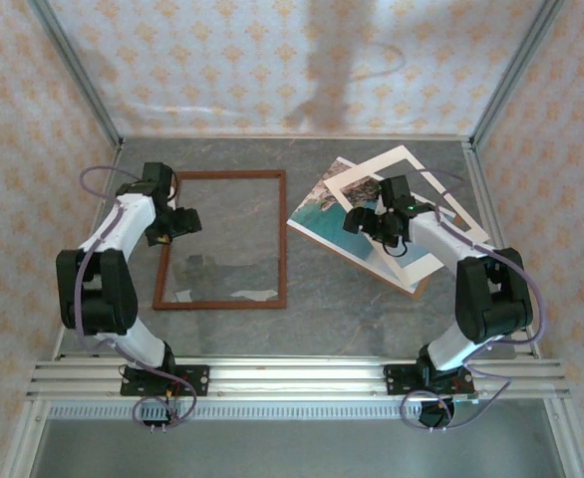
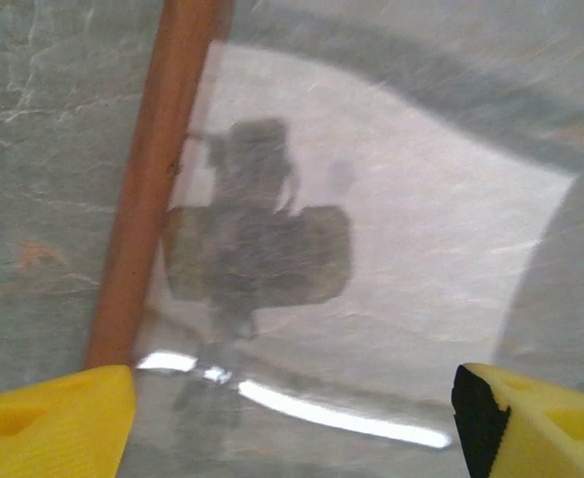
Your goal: Put the photo into the frame
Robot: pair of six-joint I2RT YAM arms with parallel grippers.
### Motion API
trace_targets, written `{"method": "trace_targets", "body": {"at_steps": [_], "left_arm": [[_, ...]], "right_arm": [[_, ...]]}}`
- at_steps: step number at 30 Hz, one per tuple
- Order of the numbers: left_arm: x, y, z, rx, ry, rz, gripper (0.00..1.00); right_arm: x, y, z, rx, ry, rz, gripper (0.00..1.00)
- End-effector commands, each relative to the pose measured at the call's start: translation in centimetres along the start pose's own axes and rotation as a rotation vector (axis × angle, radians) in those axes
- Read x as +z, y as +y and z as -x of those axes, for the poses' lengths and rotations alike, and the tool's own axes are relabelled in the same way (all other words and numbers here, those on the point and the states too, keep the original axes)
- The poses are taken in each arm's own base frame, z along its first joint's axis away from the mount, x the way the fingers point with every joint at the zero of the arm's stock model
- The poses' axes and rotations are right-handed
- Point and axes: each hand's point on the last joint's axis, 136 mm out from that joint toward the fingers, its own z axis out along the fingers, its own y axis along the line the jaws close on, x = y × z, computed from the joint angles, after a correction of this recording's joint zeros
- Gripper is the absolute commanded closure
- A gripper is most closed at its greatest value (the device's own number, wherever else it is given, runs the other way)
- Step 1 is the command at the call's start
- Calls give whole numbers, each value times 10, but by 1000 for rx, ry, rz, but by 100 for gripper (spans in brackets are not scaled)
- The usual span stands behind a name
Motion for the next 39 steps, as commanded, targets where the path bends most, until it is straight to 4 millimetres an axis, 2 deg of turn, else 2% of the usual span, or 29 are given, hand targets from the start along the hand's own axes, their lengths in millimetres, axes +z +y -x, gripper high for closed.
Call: {"method": "trace_targets", "body": {"at_steps": [1,6,9,13,16,18,24,27,32,39], "left_arm": [[-29,-31,14,-185,-149,-204,17],[-47,-81,13,-213,-260,-353,16],[-47,-121,1,-162,-263,-439,16],[-38,-174,-21,-54,-218,-546,15],[-28,-202,-40,13,-167,-590,16],[-23,-215,-51,44,-141,-616,16],[-12,-233,-79,130,-94,-637,16],[-8,-238,-87,151,-80,-643,16],[0,-241,-96,152,-65,-661,16],[10,-241,-102,154,-34,-646,16]], "right_arm": [[-15,27,13,-65,-86,11,12],[-28,3,30,-97,-189,-166,11],[-33,-15,46,-82,-212,-247,8],[-24,-47,63,20,-183,-293,7],[-12,-55,54,60,-103,-275,7],[-8,-54,35,57,-47,-262,8],[-18,-71,-17,61,35,-311,8],[-22,-81,-37,72,59,-348,8],[-19,-98,-56,97,104,-410,8],[-8,-100,-72,118,160,-395,8]]}}
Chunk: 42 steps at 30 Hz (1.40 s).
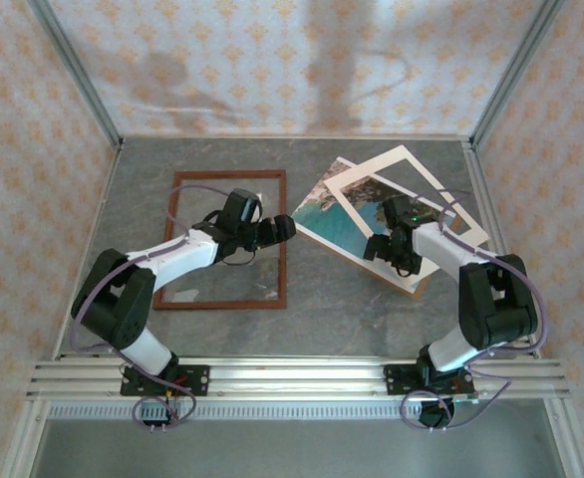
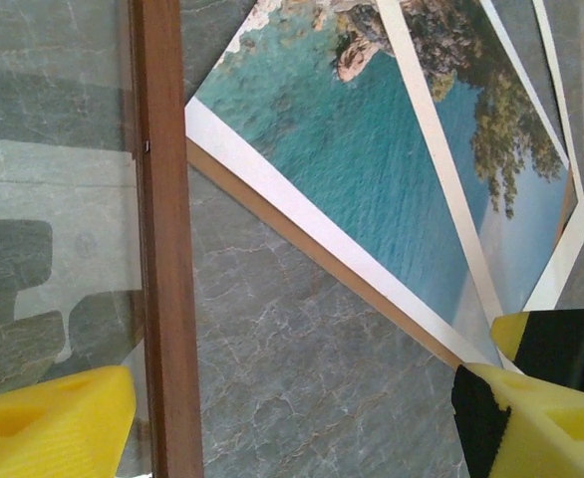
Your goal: Put the photo into the frame
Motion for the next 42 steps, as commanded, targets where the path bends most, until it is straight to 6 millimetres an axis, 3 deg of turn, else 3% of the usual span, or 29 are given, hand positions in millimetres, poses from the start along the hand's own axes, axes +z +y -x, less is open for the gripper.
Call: {"method": "trace_targets", "body": {"at_steps": [1,9,13,23,28,30,32,35,38,42], "left_arm": [[4,-4,-3,11,6,-24,16],[8,0,-5,8,16,-12,16],[9,2,-7,9,23,-7,16],[19,1,-14,19,58,-7,16],[24,-2,-19,30,79,-7,16],[26,-4,-20,33,82,-9,16],[27,-6,-21,41,84,-12,16],[31,-13,-25,83,94,10,16],[37,-27,-29,132,101,31,17],[47,-56,-35,213,78,34,18]], "right_arm": [[9,-6,-16,22,53,-18,8],[20,-3,-35,39,111,23,9],[19,8,-44,36,129,84,9],[5,77,-65,-9,176,335,12],[-25,117,-63,-56,171,511,13],[-39,124,-59,-87,160,557,13],[-53,119,-47,-121,102,542,13],[-66,91,-5,-45,-29,499,13],[-65,44,51,108,-151,398,13],[-66,-33,133,274,-352,166,12]]}}
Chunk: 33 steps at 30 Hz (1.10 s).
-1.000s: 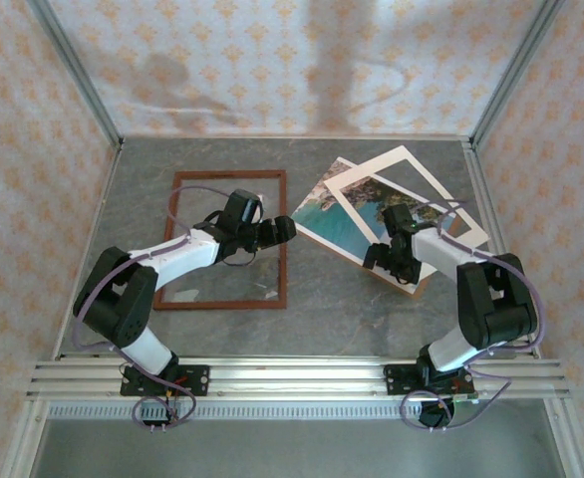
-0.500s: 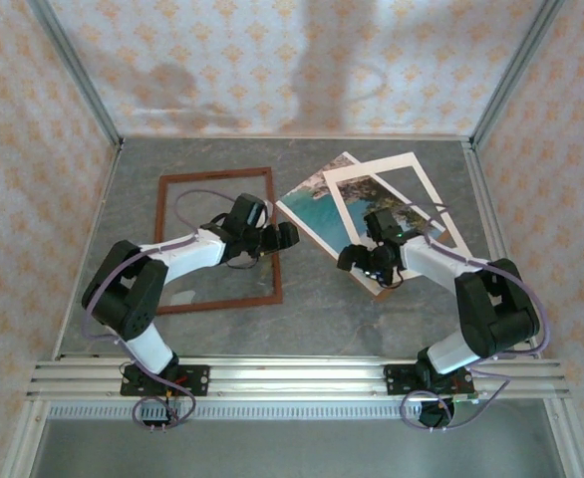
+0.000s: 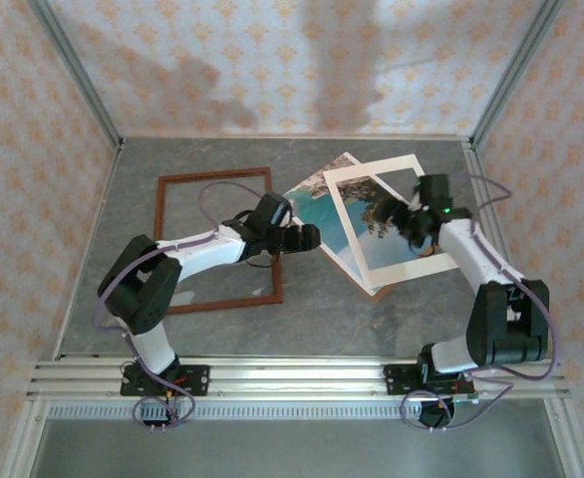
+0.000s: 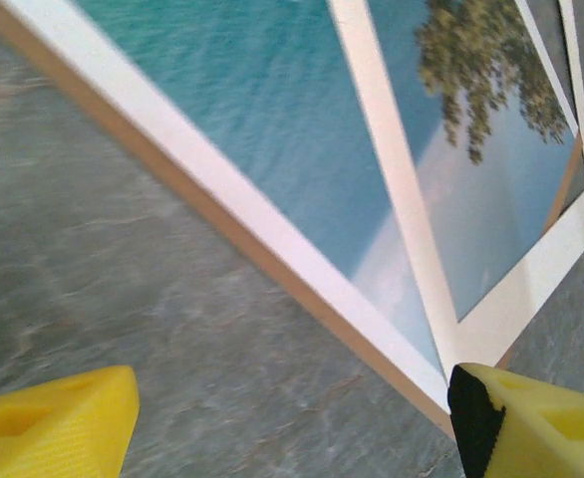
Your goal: Put the photo into the frame
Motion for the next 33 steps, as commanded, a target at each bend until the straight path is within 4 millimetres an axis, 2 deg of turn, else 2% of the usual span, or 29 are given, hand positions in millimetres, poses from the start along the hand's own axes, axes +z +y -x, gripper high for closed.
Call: {"method": "trace_targets", "body": {"at_steps": [1,4,5,6,10,14,20,28,33], "left_arm": [[10,-19,1,92,-23,46,18],[30,-41,-2,161,-9,51,19],[32,-51,-1,186,-11,43,19],[48,-50,-8,208,14,65,19],[77,-75,-11,257,41,57,20],[99,-84,-10,305,64,56,20],[126,-84,-14,342,111,66,20],[141,-77,-21,340,140,72,20],[144,-70,-27,332,151,83,21]], "right_arm": [[-3,-46,71,24,-195,-204,12],[11,-64,111,35,-199,-250,11],[15,-71,119,33,-183,-279,11],[21,-78,127,20,-169,-313,11],[46,-98,147,-5,-97,-367,11],[68,-109,153,-43,3,-407,11],[91,-124,157,-75,87,-430,7],[118,-133,148,-78,195,-405,6],[125,-142,142,-101,234,-423,6]]}}
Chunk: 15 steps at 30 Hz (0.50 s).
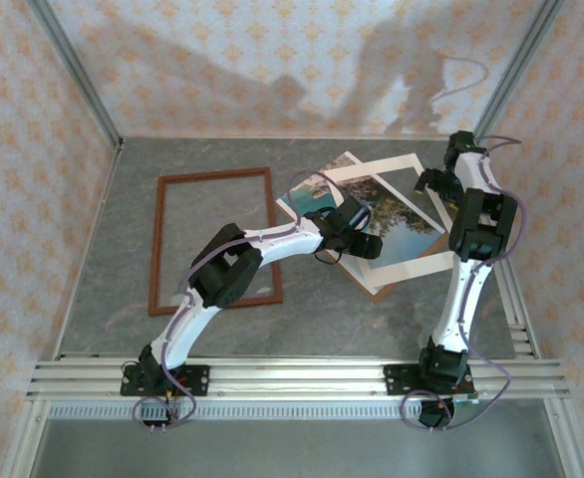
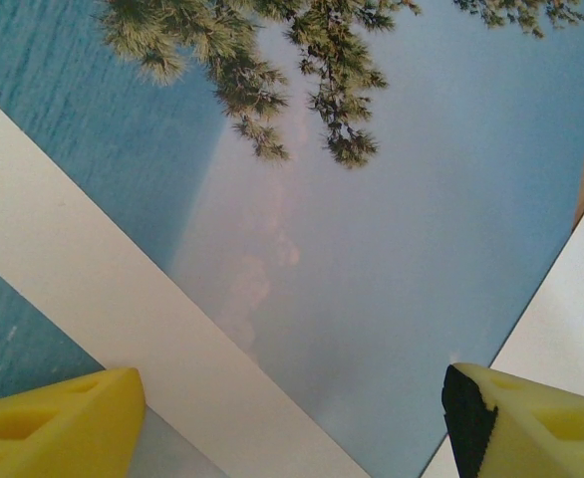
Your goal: Put the photo into the frame
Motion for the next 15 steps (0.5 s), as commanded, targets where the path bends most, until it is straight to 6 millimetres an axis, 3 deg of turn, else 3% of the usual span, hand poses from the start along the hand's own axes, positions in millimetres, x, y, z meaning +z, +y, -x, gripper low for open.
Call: {"method": "trace_targets", "body": {"at_steps": [1,7,15], "left_arm": [[12,13,-18,0,50,35,21],[9,14,-17,1,49,40,21],[9,18,-15,-4,51,43,21]], "right_arm": [[16,-6,-19,-40,98,-11,6],[16,17,-45,-75,203,146,12],[-2,30,-52,-74,211,225,30]]}}
